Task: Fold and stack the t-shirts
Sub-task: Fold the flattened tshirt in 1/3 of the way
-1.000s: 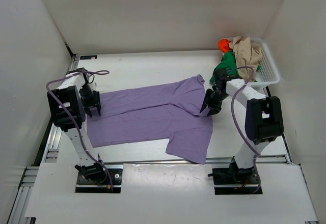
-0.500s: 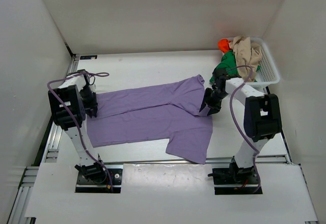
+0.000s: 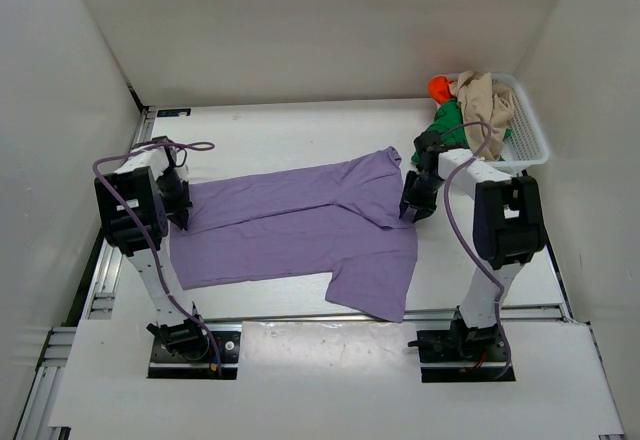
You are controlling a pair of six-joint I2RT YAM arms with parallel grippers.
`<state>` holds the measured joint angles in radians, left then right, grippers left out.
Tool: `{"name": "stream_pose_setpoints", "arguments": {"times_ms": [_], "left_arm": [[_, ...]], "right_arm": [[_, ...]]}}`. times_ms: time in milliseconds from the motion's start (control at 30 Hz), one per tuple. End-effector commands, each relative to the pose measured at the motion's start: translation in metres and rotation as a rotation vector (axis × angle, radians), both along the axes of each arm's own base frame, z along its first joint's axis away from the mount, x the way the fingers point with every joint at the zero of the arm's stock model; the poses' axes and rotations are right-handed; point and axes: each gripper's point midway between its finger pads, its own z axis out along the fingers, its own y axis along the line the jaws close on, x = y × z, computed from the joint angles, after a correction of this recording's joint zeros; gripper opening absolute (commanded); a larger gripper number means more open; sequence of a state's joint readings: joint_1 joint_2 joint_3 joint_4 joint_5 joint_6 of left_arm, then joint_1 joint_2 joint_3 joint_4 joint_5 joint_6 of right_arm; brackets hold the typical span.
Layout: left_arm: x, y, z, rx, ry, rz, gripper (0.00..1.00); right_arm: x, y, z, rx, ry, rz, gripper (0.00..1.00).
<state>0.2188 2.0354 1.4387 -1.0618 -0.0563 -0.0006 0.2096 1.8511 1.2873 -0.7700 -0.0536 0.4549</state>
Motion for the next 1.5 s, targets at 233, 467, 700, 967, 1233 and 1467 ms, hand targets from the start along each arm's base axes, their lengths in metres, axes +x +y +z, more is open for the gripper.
{"name": "stream_pose_setpoints", "arguments": {"times_ms": [233,467,700,967,1233,1467], "left_arm": [[0.008,-0.001,0.019,-0.001,-0.070,0.000,0.10],[0.011,0.000,0.020,0.001,-0.079,0.000,0.10],[0.011,0.000,0.020,0.001,-0.079,0.000,0.10],[0.016,0.001,0.030,0.005,-0.098,0.000,0.10],[0.044,0.001,0.057,-0.142,-0.175,0.058,0.10],[0.082,0.000,0.077,-0.213,-0.246,0.058,0.10]], "right_arm": [[0.016,-0.010,-0.002,-0.059,-0.040,0.023,0.52],[0.015,-0.013,-0.008,-0.076,-0.036,0.041,0.47],[0.016,-0.006,-0.007,-0.034,-0.039,0.048,0.21],[0.018,-0.008,0.001,0.007,-0.051,0.028,0.00],[0.051,0.011,0.060,0.200,-0.181,-0.028,0.00],[0.122,0.026,0.139,0.292,-0.402,-0.023,0.00]]}}
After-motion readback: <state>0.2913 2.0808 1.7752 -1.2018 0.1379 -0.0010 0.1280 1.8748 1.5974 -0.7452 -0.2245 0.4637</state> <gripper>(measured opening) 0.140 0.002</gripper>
